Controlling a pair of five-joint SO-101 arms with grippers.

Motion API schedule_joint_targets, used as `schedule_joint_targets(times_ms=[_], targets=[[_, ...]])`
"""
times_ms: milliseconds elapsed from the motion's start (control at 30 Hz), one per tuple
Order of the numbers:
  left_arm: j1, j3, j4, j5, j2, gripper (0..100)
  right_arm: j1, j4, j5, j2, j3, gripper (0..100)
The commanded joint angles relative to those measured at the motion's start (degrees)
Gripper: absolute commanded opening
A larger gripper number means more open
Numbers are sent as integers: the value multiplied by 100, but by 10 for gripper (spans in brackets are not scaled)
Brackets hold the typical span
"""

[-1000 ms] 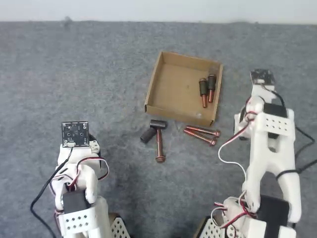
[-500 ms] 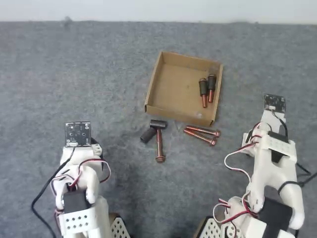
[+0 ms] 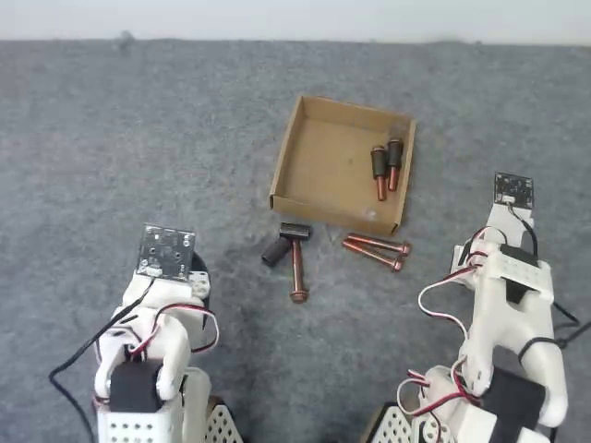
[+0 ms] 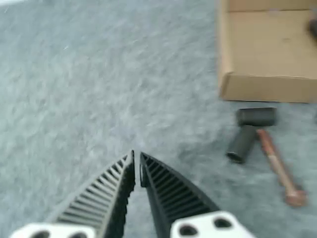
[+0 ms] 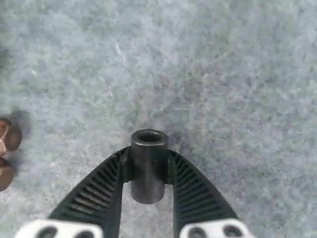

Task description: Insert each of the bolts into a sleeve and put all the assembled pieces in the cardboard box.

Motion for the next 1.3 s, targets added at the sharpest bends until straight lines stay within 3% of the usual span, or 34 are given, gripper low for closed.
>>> schedule_joint_targets(times_ms=[0, 233, 533, 667, 1000, 1267], targets=[[598, -1059, 308, -9, 1301, 15, 57, -101, 53, -286, -18, 7], [1204, -2149, 141, 53, 3455, 15, 48, -101, 53, -277, -18, 7], [2382, -3257, -114, 1451, 5459, 16, 48, -101, 62, -277, -18, 7], [2708, -3389, -624, 2171, 6171, 16, 48, -101, 62, -277, -18, 7], [2963, -3363, -2040, 3297, 8211, 16, 48, -101, 62, -277, -18, 7], [2936, -3697, -2295, 3437, 9029, 16, -171, -101, 360, -277, 44, 7]])
